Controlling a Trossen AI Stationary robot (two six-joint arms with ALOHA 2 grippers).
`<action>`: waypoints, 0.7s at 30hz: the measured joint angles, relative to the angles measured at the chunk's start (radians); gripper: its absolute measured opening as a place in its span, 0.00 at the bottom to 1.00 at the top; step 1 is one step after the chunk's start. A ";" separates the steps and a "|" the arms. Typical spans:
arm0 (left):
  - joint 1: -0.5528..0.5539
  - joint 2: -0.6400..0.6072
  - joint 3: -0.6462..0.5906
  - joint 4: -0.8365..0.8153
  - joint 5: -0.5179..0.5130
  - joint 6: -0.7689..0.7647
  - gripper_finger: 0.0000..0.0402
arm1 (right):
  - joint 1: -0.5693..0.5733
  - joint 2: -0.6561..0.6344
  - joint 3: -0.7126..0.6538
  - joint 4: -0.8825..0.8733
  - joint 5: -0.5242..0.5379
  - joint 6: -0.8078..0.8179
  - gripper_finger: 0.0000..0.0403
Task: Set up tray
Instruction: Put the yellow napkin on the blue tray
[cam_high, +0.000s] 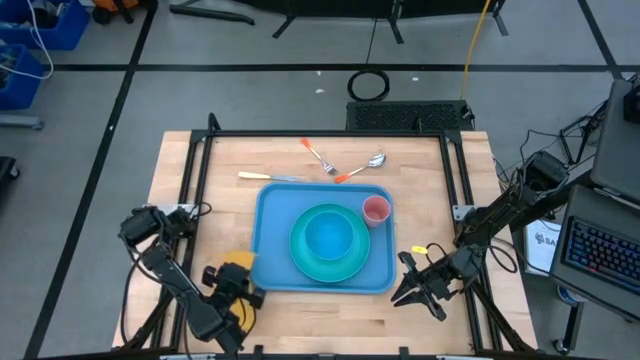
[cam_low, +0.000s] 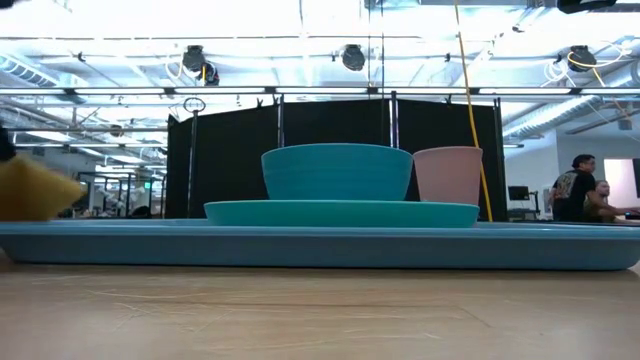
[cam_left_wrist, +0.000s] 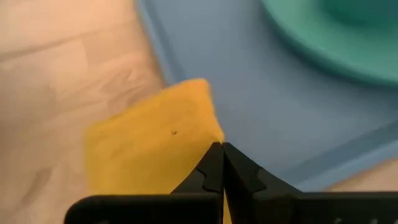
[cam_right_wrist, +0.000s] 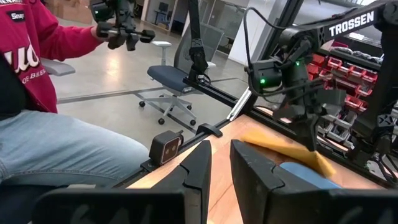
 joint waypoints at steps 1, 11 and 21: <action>0.001 -0.001 0.007 -0.004 -0.015 0.000 0.00 | 0.000 0.000 0.000 0.000 0.000 0.000 0.12; 0.132 -0.001 0.013 0.106 -0.048 0.220 0.00 | 0.000 0.000 0.000 0.000 0.000 0.000 0.12; 0.316 -0.001 0.013 0.171 -0.020 0.513 0.00 | 0.000 0.007 -0.009 0.004 0.000 0.000 0.12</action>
